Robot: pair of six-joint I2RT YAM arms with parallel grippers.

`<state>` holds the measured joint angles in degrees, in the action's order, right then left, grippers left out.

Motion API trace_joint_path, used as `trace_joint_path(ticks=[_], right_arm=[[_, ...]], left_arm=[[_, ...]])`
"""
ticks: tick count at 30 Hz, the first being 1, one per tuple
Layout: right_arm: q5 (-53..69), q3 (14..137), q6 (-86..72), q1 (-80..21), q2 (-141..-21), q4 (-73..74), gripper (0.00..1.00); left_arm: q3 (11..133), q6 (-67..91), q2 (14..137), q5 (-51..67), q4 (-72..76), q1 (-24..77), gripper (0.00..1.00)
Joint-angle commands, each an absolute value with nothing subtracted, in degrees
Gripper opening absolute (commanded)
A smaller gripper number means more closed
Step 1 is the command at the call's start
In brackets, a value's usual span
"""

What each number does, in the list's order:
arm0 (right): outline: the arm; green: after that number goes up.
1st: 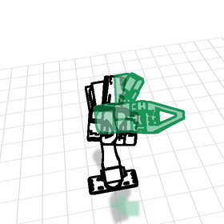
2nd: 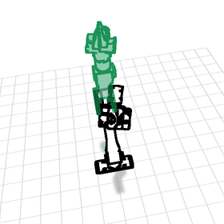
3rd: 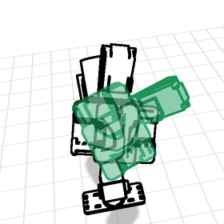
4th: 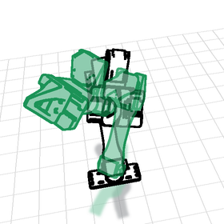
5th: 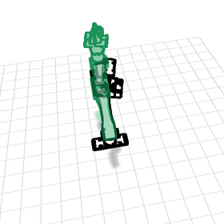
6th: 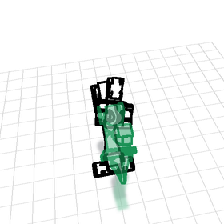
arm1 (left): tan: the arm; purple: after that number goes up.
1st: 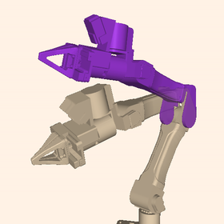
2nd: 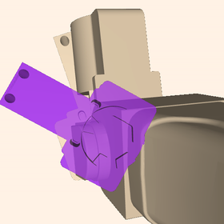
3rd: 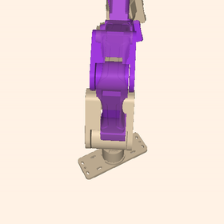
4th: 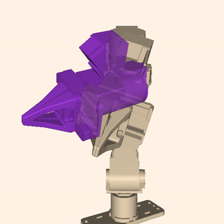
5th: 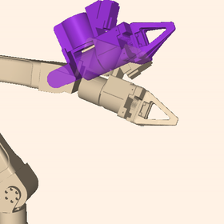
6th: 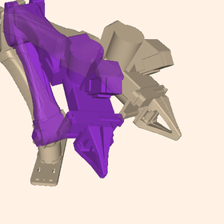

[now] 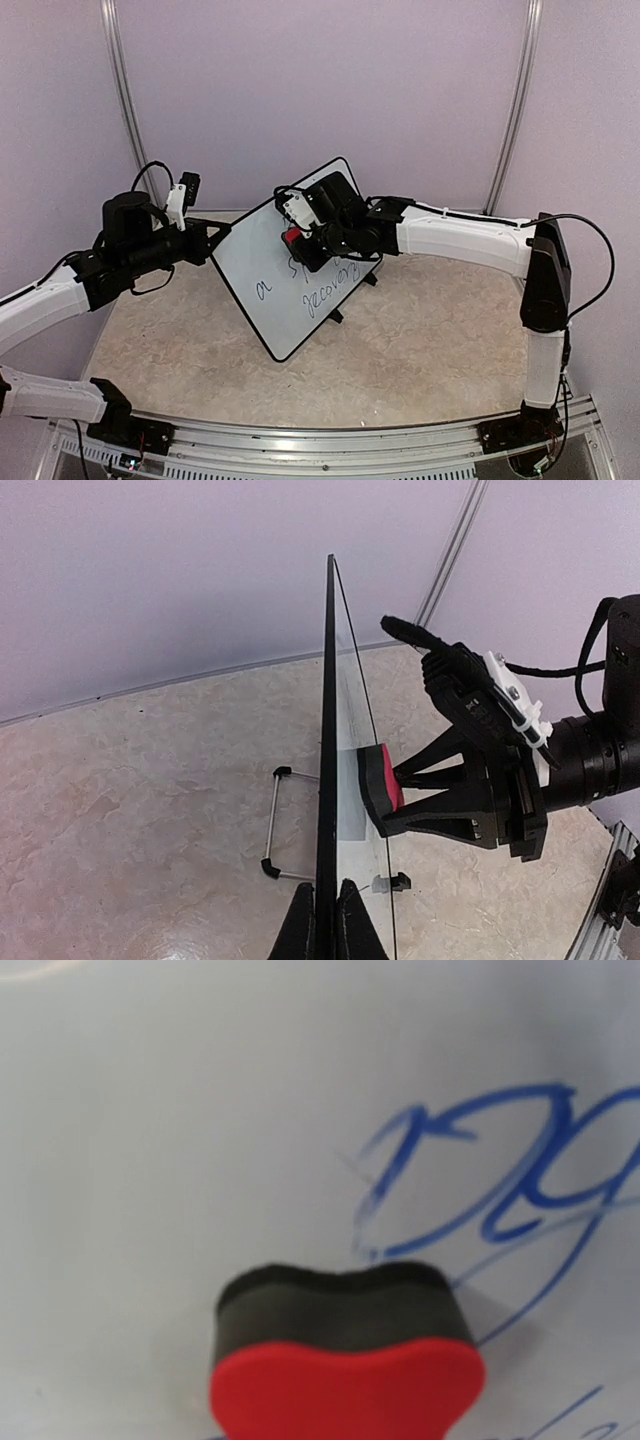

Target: Erase the whiteboard

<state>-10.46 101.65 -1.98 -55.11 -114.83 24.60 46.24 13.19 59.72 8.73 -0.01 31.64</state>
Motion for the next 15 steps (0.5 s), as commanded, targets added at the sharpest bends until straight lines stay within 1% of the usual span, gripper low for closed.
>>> trace_joint_path(ticks=[1, 5, 8, 11, 15], right_arm=[[-8.90, 108.23, -1.61, -54.02, -118.13, 25.96, 0.27], [-9.07, 113.60, -1.41, -53.23, -120.52, 27.95, 0.28], [-8.97, 114.50, -1.64, -52.64, -121.18, 28.47, 0.27], [-8.97, 112.05, -1.90, -52.65, -120.43, 27.88, 0.27], [-8.84, 105.61, -2.45, -52.65, -118.09, 26.26, 0.27]], left_arm=[[46.14, 9.86, 58.42, 17.22, 4.74, 33.30, 0.00], [46.01, 9.95, 58.38, 17.21, 4.92, 33.28, 0.00], [45.92, 9.99, 58.21, 17.18, 5.09, 33.28, 0.00], [45.89, 9.98, 58.10, 17.18, 5.14, 33.24, 0.00], [45.95, 10.09, 58.01, 17.44, 5.27, 33.17, 0.00]])
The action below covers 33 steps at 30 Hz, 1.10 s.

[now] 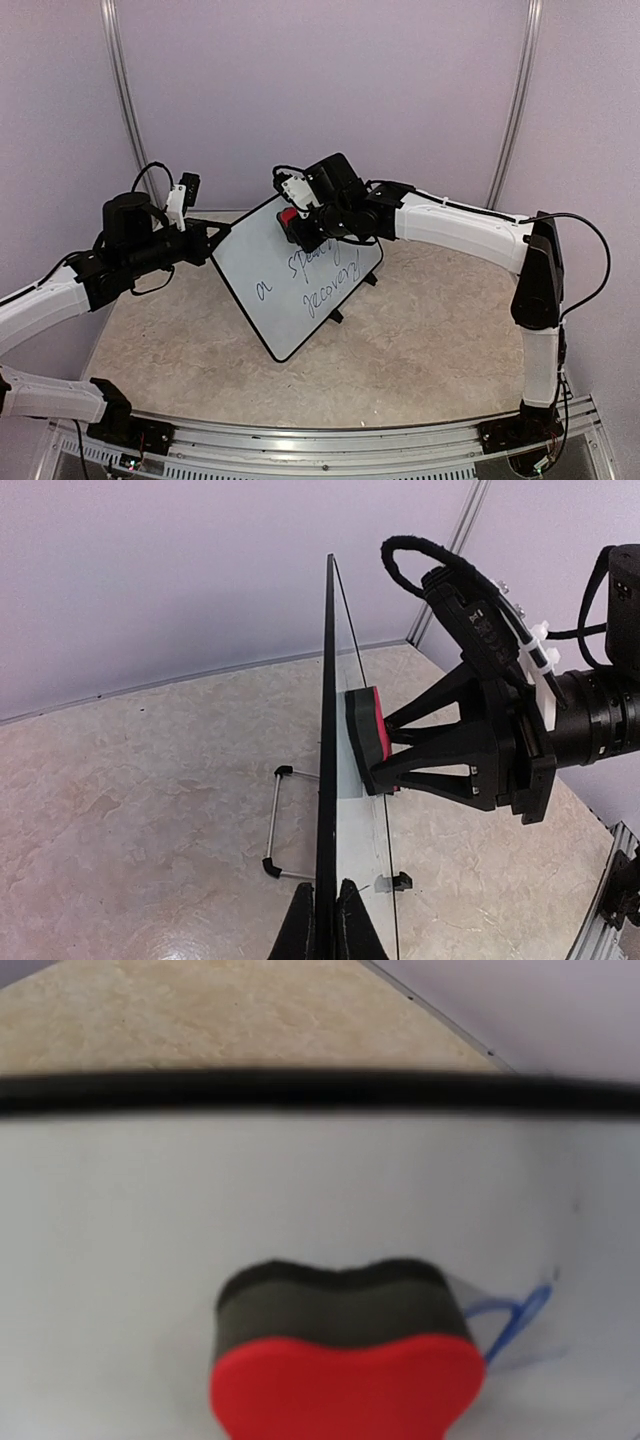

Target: Erase the whiteboard

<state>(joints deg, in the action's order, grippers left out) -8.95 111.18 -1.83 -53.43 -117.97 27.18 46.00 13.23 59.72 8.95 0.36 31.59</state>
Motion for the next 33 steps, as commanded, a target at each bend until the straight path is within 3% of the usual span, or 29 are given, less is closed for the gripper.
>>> trace_joint_path(ticks=[1, 10, 24, 33], right_arm=[[-8.73, 104.00, -2.62, -52.65, -117.46, 25.79, 0.27], [-9.05, 98.97, -2.94, -52.65, -115.58, 23.99, 0.27], [-12.00, 115.40, -2.17, -51.34, -121.99, 26.99, 0.28], [-10.87, 109.21, -3.25, -51.37, -119.72, 25.88, 0.27]], left_arm=[[45.97, 10.13, 58.01, 17.56, 5.32, 33.14, 0.00], [45.87, 10.54, 58.08, 18.49, 5.80, 32.54, 0.00], [45.76, 10.37, 57.57, 18.64, 5.94, 32.53, 0.00], [45.81, 10.37, 57.49, 18.72, 5.89, 32.55, 0.00]])
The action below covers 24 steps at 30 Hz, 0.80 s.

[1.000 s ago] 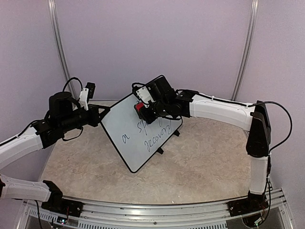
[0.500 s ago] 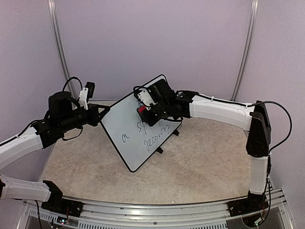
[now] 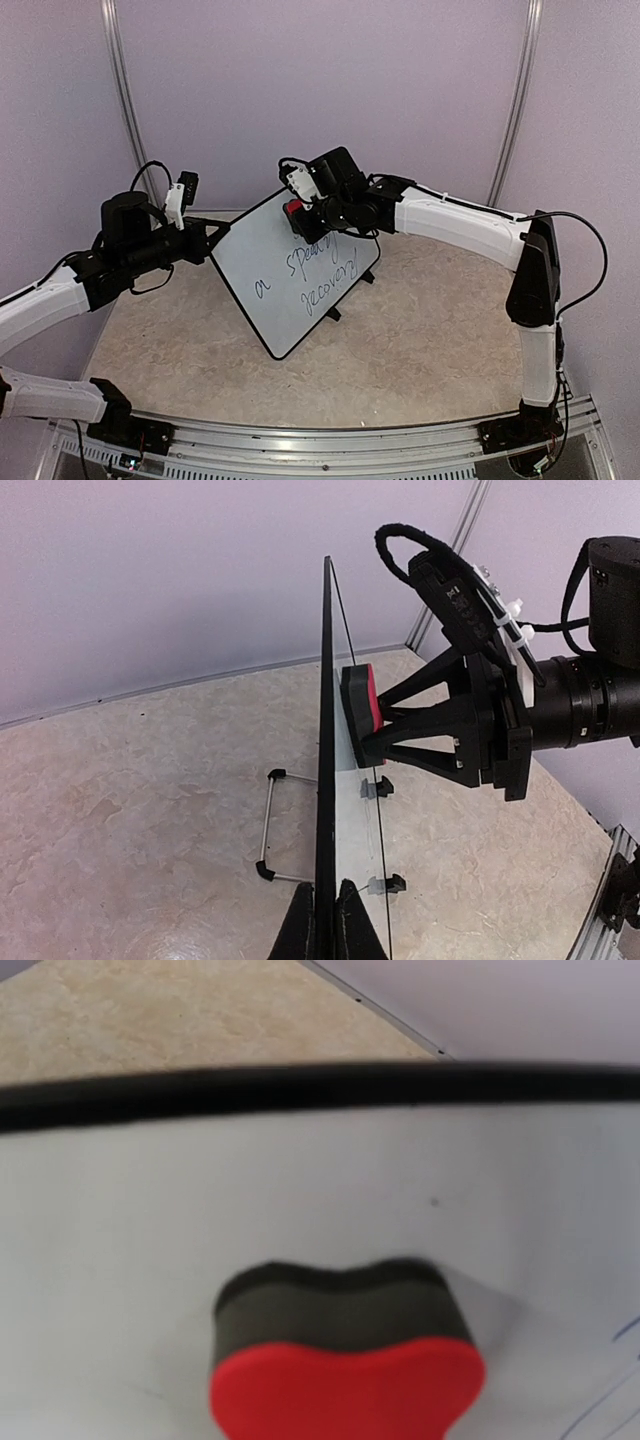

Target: Erase the whiteboard

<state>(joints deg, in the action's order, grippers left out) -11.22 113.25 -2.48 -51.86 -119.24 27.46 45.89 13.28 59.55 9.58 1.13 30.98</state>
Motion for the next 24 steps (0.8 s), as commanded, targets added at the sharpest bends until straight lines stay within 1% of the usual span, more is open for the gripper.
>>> trace_joint_path(ticks=[1, 7, 15, 24], right_arm=[[-10.62, 108.05, -3.41, -51.41, -119.25, 25.70, 0.27], [-9.21, 101.31, -4.21, -51.46, -116.20, 24.82, 0.27], [-9.23, 96.92, -3.70, -53.05, -114.84, 24.66, 0.27], [-8.72, 96.20, -3.90, -53.19, -113.96, 23.75, 0.27]], left_arm=[[45.87, 10.37, 57.48, 18.69, 5.89, 32.52, 0.00], [45.86, 10.45, 57.49, 18.87, 5.98, 32.44, 0.00], [45.77, 10.46, 57.31, 18.79, 5.98, 32.37, 0.00], [45.74, 10.47, 57.17, 18.89, 6.07, 32.35, 0.00]])
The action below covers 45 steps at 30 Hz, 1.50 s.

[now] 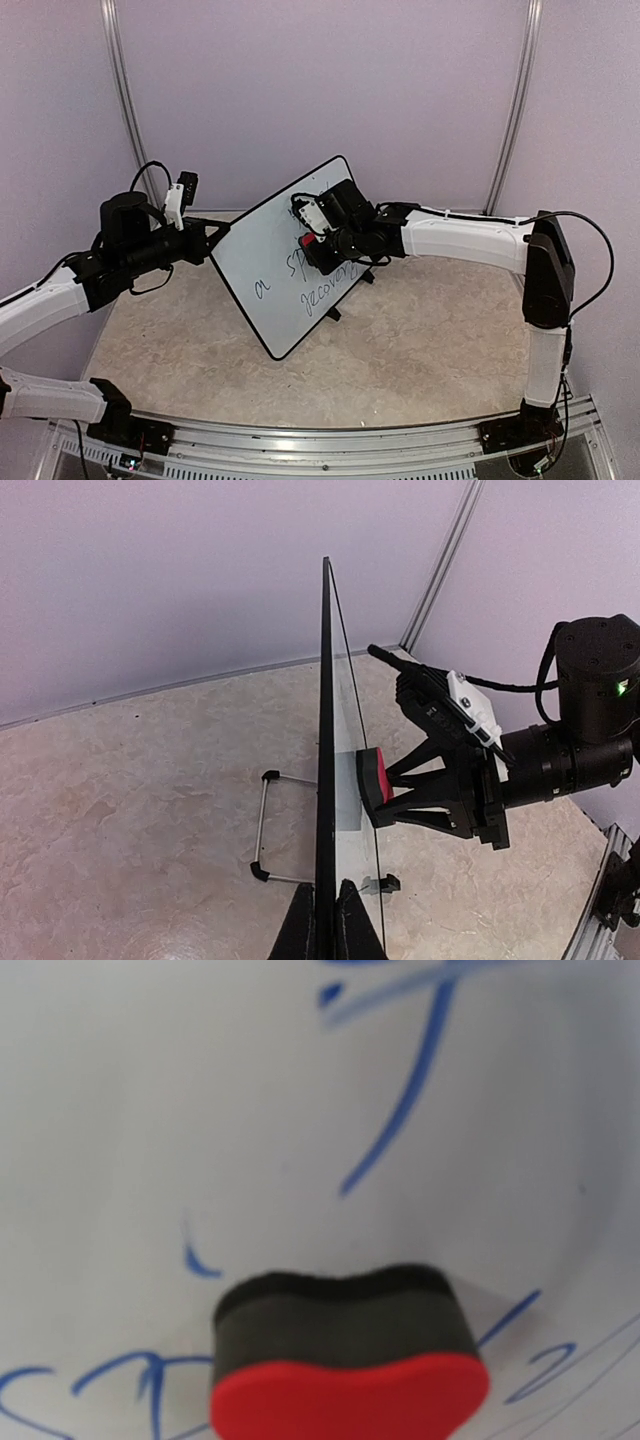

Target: Erase the whiteboard

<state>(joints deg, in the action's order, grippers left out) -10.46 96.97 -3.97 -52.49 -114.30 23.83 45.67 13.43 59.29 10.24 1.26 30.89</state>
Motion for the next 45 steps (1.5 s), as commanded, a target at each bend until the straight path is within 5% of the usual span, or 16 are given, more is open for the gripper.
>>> trace_joint_path(ticks=[1, 12, 28, 45], right_arm=[[-8.79, 96.83, -3.65, -53.18, -113.99, 23.73, 0.27], [-7.96, 105.01, -2.29, -53.26, -116.10, 24.96, 0.27], [-9.48, 92.84, -4.48, -54.11, -113.17, 22.51, 0.27], [-12.83, 114.87, -1.63, -51.78, -121.43, 27.41, 0.27]], left_arm=[[45.75, 10.46, 57.20, 18.83, 6.06, 32.34, 0.00], [45.79, 10.48, 57.39, 18.71, 5.94, 32.39, 0.00], [45.83, 10.90, 57.57, 19.46, 6.13, 31.82, 0.00], [45.79, 10.81, 57.61, 19.53, 6.18, 31.99, 0.00]])
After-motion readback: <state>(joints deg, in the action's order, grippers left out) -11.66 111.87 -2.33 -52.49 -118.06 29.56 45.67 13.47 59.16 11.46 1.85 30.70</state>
